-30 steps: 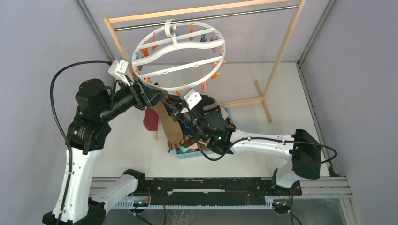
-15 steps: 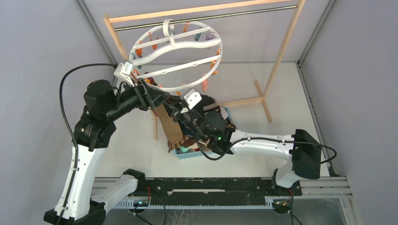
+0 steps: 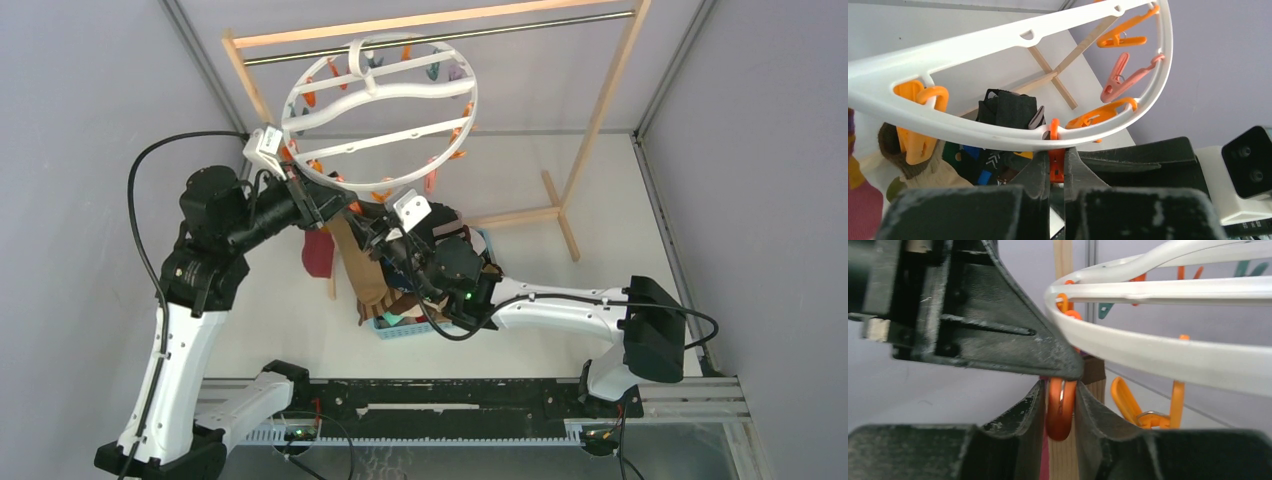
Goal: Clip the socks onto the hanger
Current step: Open the clamp at the hanger, then pick up the sock from the bin.
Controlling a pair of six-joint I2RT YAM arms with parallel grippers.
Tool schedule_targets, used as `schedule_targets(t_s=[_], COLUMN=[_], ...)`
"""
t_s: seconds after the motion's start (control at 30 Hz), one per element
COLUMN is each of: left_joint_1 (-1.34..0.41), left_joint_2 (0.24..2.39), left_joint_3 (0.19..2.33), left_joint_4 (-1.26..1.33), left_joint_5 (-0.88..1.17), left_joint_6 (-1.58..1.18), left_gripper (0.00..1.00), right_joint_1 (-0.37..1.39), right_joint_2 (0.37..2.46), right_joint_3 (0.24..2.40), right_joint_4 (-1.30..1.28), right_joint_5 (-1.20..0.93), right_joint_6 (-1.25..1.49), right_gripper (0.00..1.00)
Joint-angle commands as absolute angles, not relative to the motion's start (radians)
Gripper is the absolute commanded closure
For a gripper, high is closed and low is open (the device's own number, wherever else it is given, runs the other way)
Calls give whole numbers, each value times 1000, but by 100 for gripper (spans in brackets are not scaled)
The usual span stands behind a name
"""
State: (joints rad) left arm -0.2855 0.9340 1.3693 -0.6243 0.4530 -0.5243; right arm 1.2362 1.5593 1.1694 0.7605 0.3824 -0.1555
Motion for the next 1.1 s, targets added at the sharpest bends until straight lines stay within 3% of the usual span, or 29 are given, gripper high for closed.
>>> schedule_targets(t_s=[0.0, 0.1, 0.17, 0.2, 0.33, 0.4, 0.53, 0.67, 0.83, 1.07], left_joint_1=[-278, -278, -278, -278, -278, -278, -278, -278, -278, -278], left_joint_2=[944, 946, 953, 958, 975, 981, 988, 988, 985, 985], left_joint_3=[1407, 1415, 1429, 1436, 1460, 1470, 1499, 1520, 1528, 1531], left_joint_4=[-585, -610, -633, -645, -669, -672, -696, -713, -719, -735], left_joint_5=[433, 450, 464, 469, 501, 520, 535, 524, 517, 512], left_joint_6=[-525, -511, -496, -488, -467, -462, -440, -425, -419, -401], left_gripper=[100, 100, 100, 100, 100, 100, 100, 100, 100, 100], right_joint_1=[1278, 1276, 1270, 1267, 1270, 1251, 1155, 1008, 899, 926], right_joint_2=[1475, 1380, 1297, 1252, 1094, 1024, 897, 863, 917, 1057], right_joint_3=[1155, 1105, 1069, 1049, 952, 947, 880, 870, 853, 808], right_joint_4=[753, 656, 537, 468, 276, 59, -202, -353, -269, 53], right_joint_5=[351, 375, 362, 360, 542, 643, 513, 336, 249, 339], right_joint_6=[-152, -102, -48, -27, 151, 356, 437, 485, 422, 456], right_gripper=[57, 32, 3, 1, 0, 0, 1, 10, 26, 28])
